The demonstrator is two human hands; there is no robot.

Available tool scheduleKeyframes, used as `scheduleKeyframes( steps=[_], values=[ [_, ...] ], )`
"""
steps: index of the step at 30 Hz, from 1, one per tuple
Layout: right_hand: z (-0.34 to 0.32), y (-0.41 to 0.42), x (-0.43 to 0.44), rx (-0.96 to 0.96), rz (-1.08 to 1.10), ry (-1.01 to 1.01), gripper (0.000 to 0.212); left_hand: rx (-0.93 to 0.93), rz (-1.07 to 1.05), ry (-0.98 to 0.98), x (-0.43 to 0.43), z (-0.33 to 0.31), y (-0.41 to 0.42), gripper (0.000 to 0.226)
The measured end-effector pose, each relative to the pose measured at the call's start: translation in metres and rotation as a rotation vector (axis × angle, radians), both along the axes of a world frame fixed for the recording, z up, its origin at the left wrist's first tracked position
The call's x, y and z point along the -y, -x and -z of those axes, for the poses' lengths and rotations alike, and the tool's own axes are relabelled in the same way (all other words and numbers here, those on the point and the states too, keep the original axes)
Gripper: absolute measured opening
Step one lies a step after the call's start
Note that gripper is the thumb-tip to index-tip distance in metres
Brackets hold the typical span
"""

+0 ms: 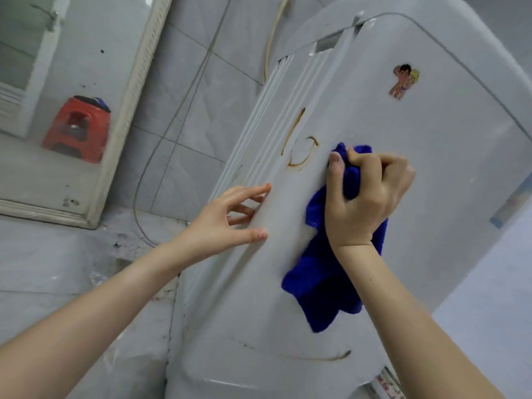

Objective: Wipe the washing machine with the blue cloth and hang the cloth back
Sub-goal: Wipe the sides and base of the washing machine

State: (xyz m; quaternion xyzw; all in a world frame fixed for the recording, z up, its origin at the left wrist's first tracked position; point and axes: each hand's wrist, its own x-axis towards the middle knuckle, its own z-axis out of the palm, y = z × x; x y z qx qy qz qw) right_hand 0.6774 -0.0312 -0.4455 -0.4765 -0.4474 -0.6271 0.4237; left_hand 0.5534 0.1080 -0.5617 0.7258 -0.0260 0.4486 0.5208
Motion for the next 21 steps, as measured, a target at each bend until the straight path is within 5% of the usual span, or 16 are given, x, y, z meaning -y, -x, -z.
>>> scheduleKeyframes(
  steps=[3, 6, 14, 21],
  values=[
    [0.087, 0.001, 0.018, 0.068, 0.012, 0.226, 0.013, -0.014, 0.012, -0.004, -0.001, -0.004, 0.000, 0.073],
    [0.143, -0.003, 0.041, 0.329, 0.050, 0.562, 0.011, -0.010, -0.002, -0.012, -0.001, -0.007, 0.001, 0.072],
    [0.073, 0.002, -0.003, -0.028, 0.005, 0.021, 0.011, -0.020, -0.026, -0.049, -0.002, -0.001, -0.001, 0.072],
    [0.207, 0.005, 0.032, 0.236, 0.052, 0.526, 0.016, -0.007, -0.014, -0.048, -0.002, 0.003, -0.001, 0.072]
  ],
)
